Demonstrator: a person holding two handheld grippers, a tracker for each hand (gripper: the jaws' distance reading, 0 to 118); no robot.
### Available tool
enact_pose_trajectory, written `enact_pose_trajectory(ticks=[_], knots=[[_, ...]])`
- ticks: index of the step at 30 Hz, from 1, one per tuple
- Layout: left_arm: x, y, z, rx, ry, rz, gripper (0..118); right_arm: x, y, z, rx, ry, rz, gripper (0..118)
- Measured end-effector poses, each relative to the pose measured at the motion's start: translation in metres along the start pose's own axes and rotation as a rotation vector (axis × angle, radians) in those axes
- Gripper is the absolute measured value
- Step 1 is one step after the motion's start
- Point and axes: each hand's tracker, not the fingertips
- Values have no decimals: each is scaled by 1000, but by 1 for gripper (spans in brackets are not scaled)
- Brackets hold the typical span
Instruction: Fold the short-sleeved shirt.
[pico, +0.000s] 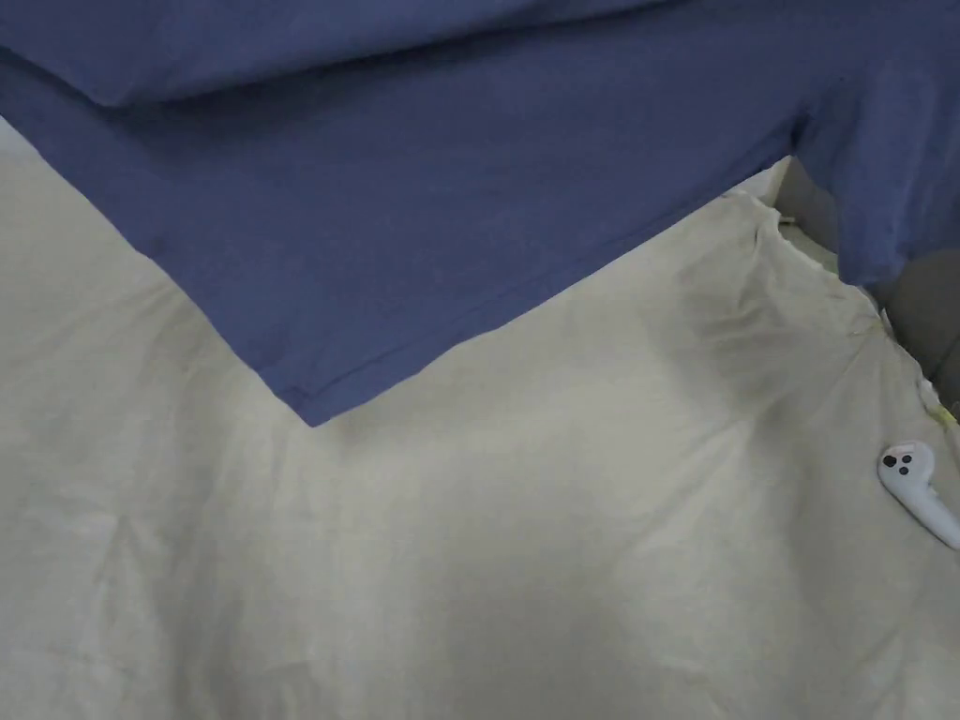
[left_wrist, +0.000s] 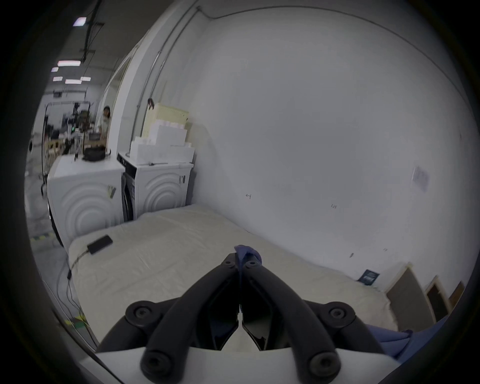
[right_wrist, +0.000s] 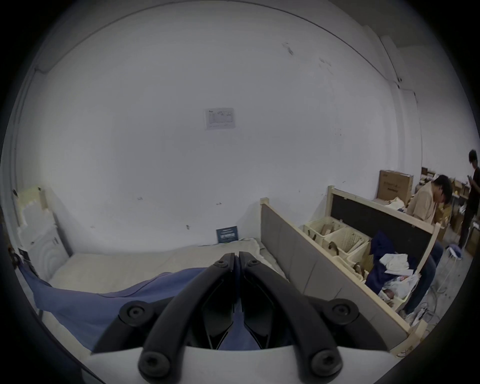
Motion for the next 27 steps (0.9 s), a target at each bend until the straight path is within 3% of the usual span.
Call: enact_pose_trajectory(ticks=[12, 16, 21, 27], knots=[[100, -2, -162, 35, 61, -41, 0, -63, 7, -192, -28, -111, -13, 2], [130, -28, -202, 90, 106, -126, 0, -82, -10, -241, -4, -133, 8, 2], [133, -76, -247, 26, 136, -128, 0, -88, -59, -288, -32, -150, 39, 2], [102, -162, -273, -150, 137, -174, 0, -72, -156, -320, -221, -130, 58, 2]])
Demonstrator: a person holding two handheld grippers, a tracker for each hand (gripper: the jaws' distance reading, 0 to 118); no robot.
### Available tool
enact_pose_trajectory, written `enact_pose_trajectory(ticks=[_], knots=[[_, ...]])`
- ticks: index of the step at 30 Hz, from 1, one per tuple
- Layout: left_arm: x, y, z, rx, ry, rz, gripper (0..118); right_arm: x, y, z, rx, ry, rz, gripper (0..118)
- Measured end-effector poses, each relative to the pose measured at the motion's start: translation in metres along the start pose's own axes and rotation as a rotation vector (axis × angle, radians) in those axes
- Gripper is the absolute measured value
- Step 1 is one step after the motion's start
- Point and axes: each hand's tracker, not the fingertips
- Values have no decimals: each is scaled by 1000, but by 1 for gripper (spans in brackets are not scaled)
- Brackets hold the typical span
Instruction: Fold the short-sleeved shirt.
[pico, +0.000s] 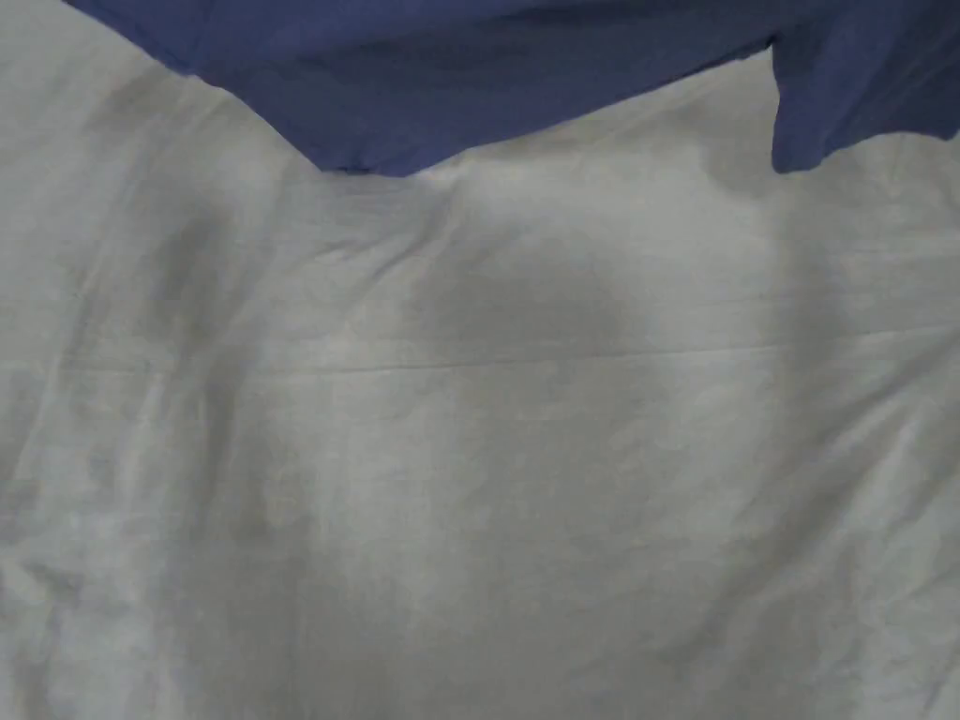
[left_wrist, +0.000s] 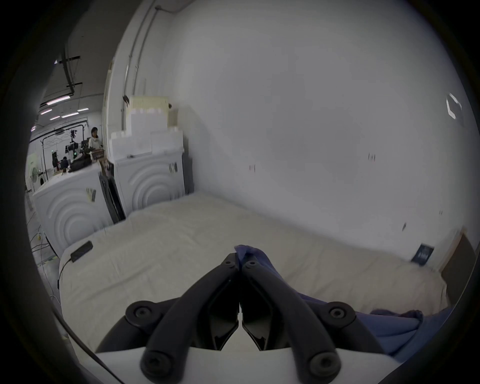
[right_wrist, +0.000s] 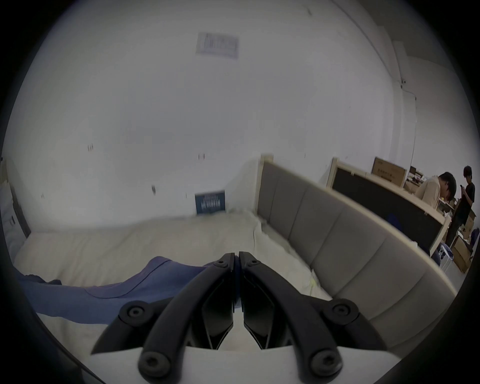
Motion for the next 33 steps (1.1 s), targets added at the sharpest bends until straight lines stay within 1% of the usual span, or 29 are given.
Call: enact_pose_trajectory(ticks=[3, 7, 9, 11, 13, 15, 18, 24, 28, 33], knots=[[-13, -47, -6, -71, -6, -67, 0, 10, -55, -13, -100, 20, -4, 2], [-39, -105, -4, -197, -15, -157, 0, 27, -127, -16, -220, 26, 53, 2], [-54, -132, 6, -243, -22, -153, 0, 38, -163, -11, -278, 29, 78, 2], [-71, -156, 16, -298, -23, -121, 0, 49, -192, -2, -309, 39, 83, 2], [-93, -180, 30, -348, -26, -75, 0, 65, -220, 13, -344, 60, 71, 2], [-115, -200, 45, -374, -29, -28, 0, 77, -244, 40, -354, 74, 64, 2], [-145, -222, 72, -404, -25, 5, 0, 97, -273, 68, -381, 80, 91, 2], [-196, -259, 140, -431, -49, 67, 0, 134, -314, 131, -413, 118, 52, 2], [-223, -282, 180, -452, -55, 89, 0, 152, -338, 168, -421, 120, 78, 2], [-258, -305, 217, -473, -73, 153, 0, 176, -364, 203, -433, 143, 71, 2]])
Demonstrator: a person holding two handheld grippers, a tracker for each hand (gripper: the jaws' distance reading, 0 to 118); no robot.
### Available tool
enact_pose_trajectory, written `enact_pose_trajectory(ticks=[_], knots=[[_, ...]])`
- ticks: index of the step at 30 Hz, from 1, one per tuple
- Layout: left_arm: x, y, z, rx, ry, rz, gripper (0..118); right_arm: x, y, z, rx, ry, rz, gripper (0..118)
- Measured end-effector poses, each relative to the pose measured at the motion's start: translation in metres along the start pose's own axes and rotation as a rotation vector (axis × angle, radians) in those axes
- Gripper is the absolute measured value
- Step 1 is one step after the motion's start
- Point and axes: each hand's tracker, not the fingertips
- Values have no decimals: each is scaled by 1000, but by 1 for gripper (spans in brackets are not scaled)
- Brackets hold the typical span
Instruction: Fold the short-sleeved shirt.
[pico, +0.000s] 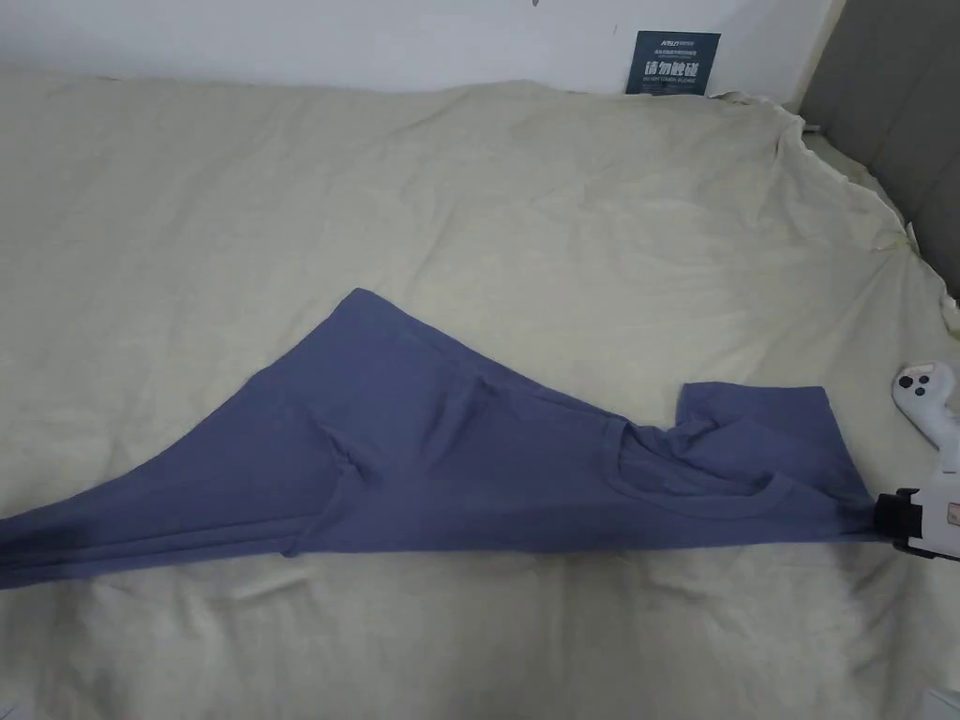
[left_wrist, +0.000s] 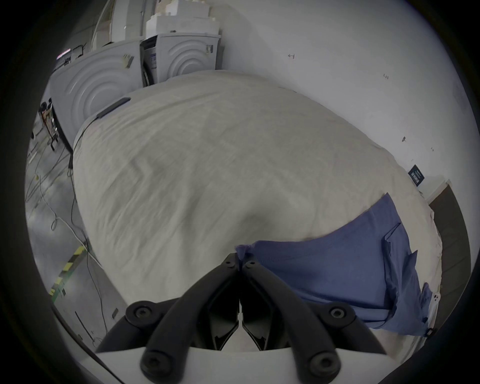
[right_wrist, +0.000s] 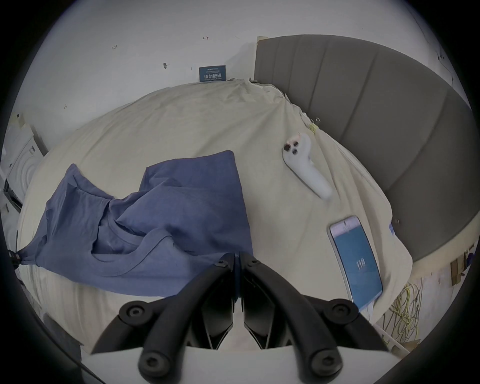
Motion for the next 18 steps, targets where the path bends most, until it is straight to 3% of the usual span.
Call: enact_pose_trajectory(ticks=[16, 17, 18], knots=[[-39, -45, -3, -55, 20, -28, 1, -2, -71, 15, -45, -15, 56, 3], [-38, -45, -3, -52, 20, -28, 14, 5, -71, 7, -43, -10, 46, 10], [-38, -44, -1, -40, 26, -30, 26, 9, -69, 6, -44, -6, 19, 24]])
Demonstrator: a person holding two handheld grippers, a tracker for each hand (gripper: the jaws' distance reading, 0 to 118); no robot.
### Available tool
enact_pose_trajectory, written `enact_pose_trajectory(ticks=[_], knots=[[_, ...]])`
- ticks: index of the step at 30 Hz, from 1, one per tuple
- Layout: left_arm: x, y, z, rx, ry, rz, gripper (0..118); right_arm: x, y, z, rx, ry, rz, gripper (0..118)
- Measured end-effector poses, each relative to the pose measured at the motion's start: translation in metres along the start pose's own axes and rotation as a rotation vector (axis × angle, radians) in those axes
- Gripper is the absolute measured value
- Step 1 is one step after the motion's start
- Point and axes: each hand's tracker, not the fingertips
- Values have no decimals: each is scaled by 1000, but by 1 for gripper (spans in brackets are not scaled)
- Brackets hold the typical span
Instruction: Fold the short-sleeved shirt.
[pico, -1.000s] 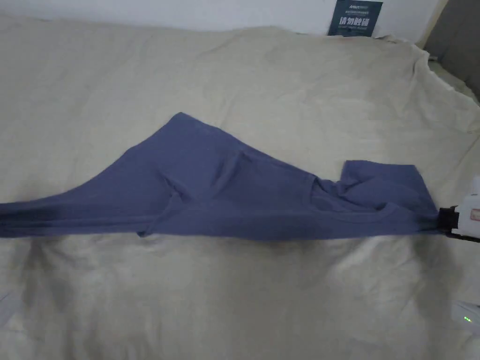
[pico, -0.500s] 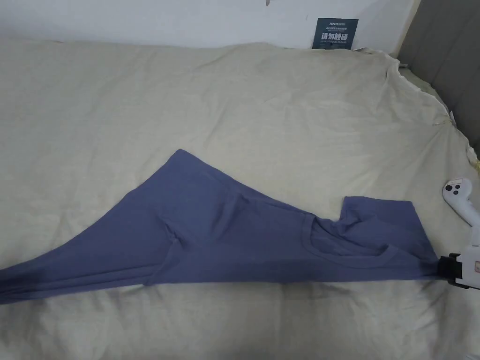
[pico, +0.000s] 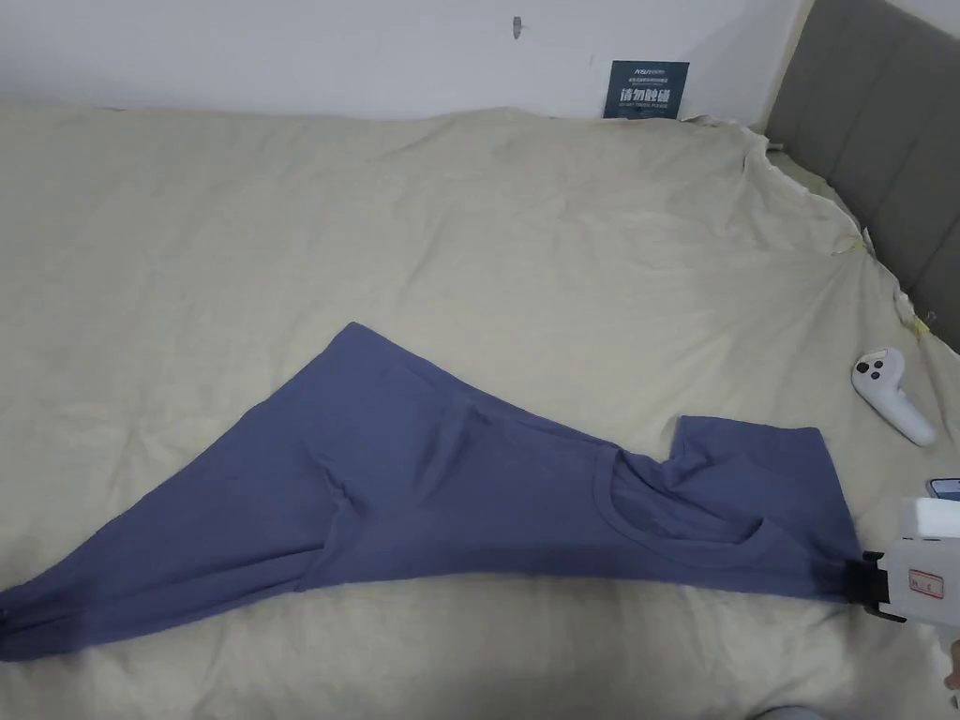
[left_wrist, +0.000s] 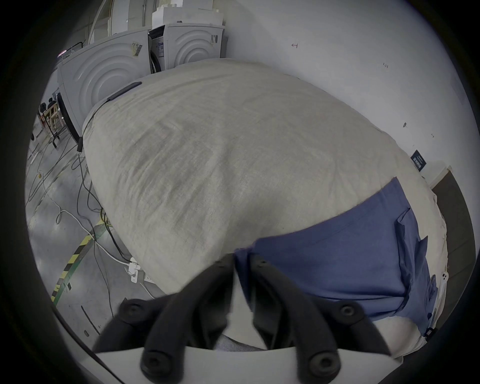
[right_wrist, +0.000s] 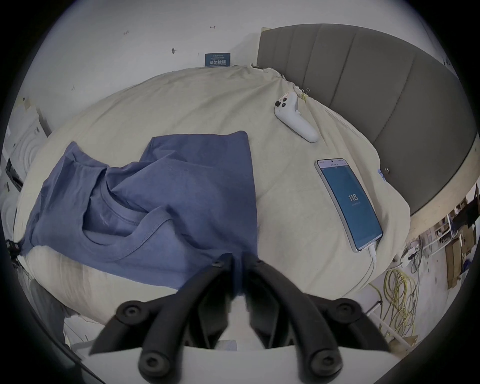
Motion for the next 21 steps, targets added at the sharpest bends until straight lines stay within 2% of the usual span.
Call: enact_pose_trajectory(ticks=[1, 2, 3, 5, 8, 10, 13, 17, 21], knots=[[-1, 1, 2, 16, 19, -3, 42, 2, 2, 2, -3, 0, -18, 45], [-3, 4, 4, 30, 25, -4, 74, 5, 3, 5, -1, -4, -21, 77], [-5, 8, 8, 42, 19, -1, 91, 4, 3, 18, 6, 0, -26, 92], [-9, 18, 19, 93, -30, 4, 115, 7, 9, 33, 56, -10, -54, 95], [-1, 31, 47, 247, -92, -25, 117, 9, 22, 58, 145, 2, -73, 98], [15, 37, 72, 343, -104, -55, 117, 2, 33, 77, 224, 17, -57, 102], [39, 40, 101, 470, -142, -118, 117, -15, 42, 104, 348, 35, 17, 103], [76, 27, 132, 597, -182, -269, 117, -46, 45, 135, 505, 70, 89, 107], [102, 7, 143, 653, -239, -351, 117, -72, 36, 152, 612, 135, 72, 111]])
